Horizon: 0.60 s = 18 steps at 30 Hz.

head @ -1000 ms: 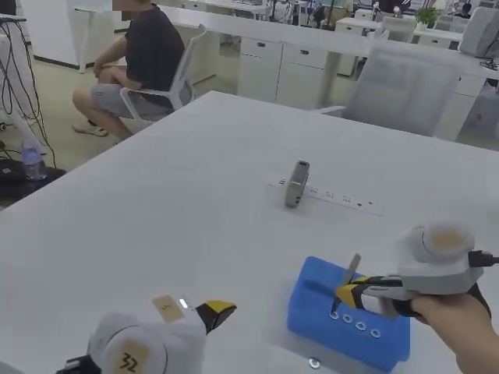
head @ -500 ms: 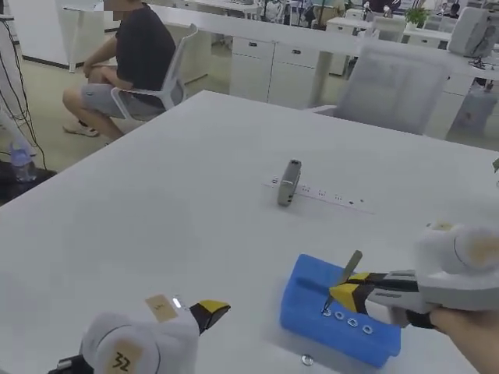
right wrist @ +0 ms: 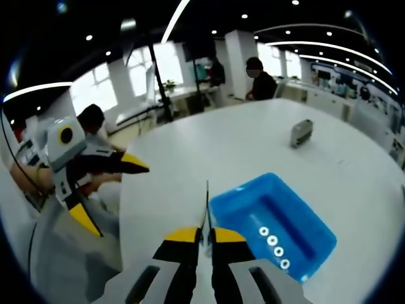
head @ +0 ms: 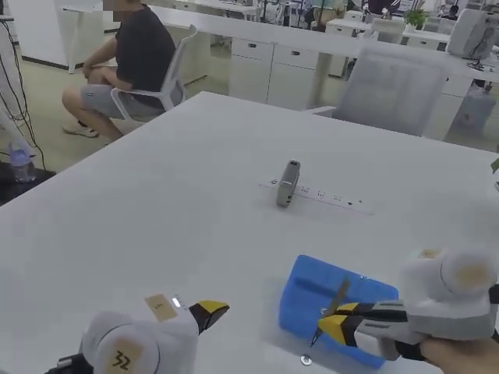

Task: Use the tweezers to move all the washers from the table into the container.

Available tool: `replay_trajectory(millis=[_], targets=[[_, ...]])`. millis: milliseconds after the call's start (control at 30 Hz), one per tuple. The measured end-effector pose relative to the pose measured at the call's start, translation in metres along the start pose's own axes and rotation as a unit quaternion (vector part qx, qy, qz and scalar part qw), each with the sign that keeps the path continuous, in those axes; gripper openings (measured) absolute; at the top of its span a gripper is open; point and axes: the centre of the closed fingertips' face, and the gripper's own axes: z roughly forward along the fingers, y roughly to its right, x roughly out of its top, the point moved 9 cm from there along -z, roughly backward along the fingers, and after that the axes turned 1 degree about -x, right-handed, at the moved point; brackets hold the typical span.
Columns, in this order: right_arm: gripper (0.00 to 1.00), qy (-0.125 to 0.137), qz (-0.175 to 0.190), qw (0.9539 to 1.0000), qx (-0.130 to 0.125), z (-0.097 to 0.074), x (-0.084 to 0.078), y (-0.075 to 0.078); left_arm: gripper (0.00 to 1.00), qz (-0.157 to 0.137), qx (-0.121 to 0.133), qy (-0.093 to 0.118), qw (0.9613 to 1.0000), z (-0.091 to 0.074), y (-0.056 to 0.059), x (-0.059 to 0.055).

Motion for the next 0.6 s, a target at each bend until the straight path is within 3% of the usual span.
replay_trajectory(millis=[533,600], targets=[[0.04,-0.026,0.009,0.9996,0.0,0.022,-0.015,0.002,0.73,0.001,0.0,-0.004,1.0,0.0,0.0,0.0],[0.04,-0.032,-0.004,0.9995,-0.005,0.022,-0.017,0.002,0.73,0.001,-0.001,-0.005,1.0,0.0,0.0,-0.001]])
